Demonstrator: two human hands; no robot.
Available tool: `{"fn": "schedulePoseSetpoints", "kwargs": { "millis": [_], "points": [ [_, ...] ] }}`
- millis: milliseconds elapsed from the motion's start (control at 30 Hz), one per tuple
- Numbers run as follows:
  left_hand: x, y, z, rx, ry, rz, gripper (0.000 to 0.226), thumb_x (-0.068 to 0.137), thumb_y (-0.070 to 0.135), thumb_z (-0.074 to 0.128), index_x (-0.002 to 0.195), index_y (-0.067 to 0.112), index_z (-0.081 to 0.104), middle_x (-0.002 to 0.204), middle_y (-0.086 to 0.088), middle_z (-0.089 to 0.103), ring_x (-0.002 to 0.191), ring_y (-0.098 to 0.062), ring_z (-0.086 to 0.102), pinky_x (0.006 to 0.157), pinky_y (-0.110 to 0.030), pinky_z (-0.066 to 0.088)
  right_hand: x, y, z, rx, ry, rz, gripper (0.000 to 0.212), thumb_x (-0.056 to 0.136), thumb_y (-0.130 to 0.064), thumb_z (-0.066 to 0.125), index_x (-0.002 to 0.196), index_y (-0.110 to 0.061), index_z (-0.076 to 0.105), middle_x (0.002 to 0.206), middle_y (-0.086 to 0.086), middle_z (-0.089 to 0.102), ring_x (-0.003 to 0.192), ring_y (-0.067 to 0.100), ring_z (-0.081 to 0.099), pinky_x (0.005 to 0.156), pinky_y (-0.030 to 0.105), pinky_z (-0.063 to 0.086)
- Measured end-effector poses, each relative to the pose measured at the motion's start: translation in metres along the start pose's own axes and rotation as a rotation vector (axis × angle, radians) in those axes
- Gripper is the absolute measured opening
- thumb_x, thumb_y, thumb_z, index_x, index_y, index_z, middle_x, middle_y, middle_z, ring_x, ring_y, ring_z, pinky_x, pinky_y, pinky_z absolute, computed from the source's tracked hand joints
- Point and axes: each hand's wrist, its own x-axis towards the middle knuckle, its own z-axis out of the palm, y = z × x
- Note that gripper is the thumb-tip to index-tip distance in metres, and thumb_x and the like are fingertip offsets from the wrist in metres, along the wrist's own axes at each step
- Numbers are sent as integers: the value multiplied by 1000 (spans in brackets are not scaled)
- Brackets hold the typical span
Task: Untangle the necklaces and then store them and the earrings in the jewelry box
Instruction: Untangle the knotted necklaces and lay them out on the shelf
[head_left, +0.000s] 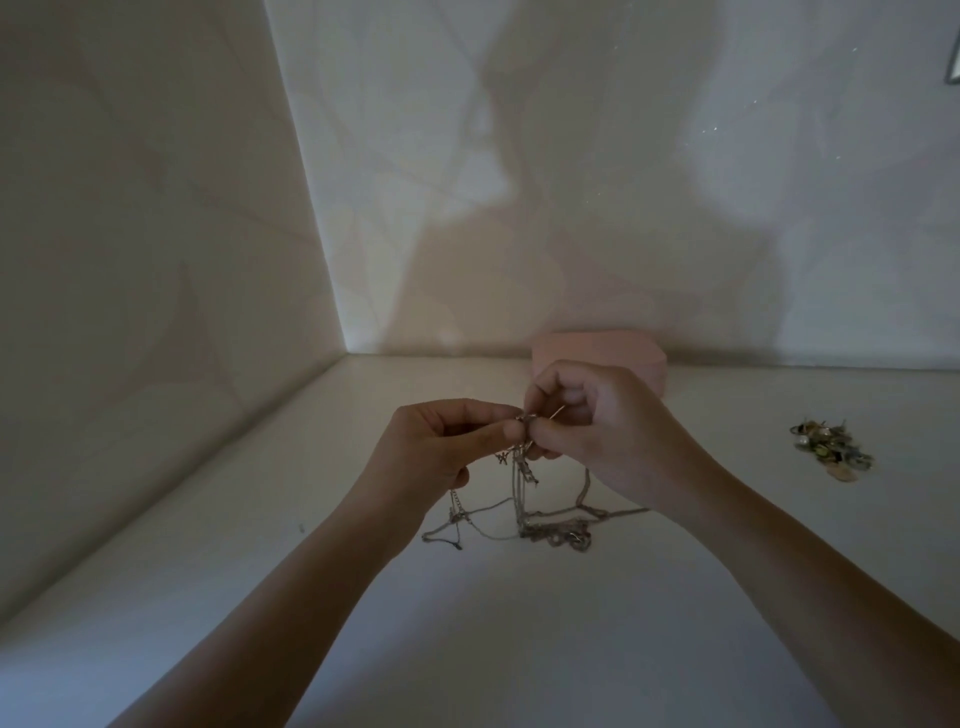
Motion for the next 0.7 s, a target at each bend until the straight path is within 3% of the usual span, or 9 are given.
{"fn": "schedulePoseSetpoints", "kwargs": {
  "millis": [167, 233, 300, 433, 533, 633, 700],
  "points": [
    [0, 2, -3, 55, 21, -4, 23, 67, 29, 74, 80, 10, 75, 60, 8, 61, 49, -4, 37, 46, -15, 31, 3, -1, -1, 106, -4, 3, 20, 84, 2, 66, 78, -17, 68, 66, -4, 69, 61, 9, 65, 59, 16, 48],
    [0, 1, -2, 58, 5, -17, 7, 77, 18, 71, 77, 10, 71, 59, 7, 56, 51, -4, 37, 47, -15, 31, 3, -2, -1, 162, -26, 29, 15, 86, 0, 65, 81, -14, 70, 69, -4, 70, 64, 7, 64, 62, 15, 48],
    [-1, 1, 0, 105, -25, -14, 13, 86, 8, 62, 74, 12, 66, 59, 6, 50, 53, -7, 35, 47, -16, 31, 2, -4, -3, 214, -28, 78, 11, 88, -3, 62, 85, -10, 70, 74, -1, 70, 71, 7, 64, 66, 14, 48],
    [-3, 1, 1, 198, -150, -74, 11, 84, 17, 58, 74, 14, 62, 67, -2, 45, 57, -10, 38, 51, -18, 35, 2, -9, -10, 448, -49, 216, 18, 93, -5, 52, 81, -8, 66, 77, 3, 69, 78, 13, 65, 77, 25, 47],
    [-3, -1, 2, 229, -121, -141, 32, 91, 14, 47, 66, 13, 66, 68, -6, 54, 62, -14, 44, 52, -25, 36, 5, -10, -10, 750, -11, 305, 22, 93, -2, 48, 74, -6, 58, 58, 4, 56, 61, 18, 61, 77, 31, 50],
    [-1, -7, 3, 374, -32, -169, 39, 94, 14, 47, 64, 15, 72, 77, -15, 67, 63, -24, 50, 56, -30, 42, 4, -8, -10, 655, 40, 293, 24, 96, -5, 49, 72, -9, 52, 46, -2, 36, 48, 13, 47, 73, 29, 52],
    [2, -10, 2, 440, 10, -116, 31, 92, 12, 53, 75, 24, 77, 88, -5, 73, 75, -35, 62, 69, -35, 51, 4, -8, -12, 478, 37, 219, 18, 94, -8, 54, 76, -9, 57, 45, -2, 38, 48, 12, 47, 70, 24, 50]
  ]
}}
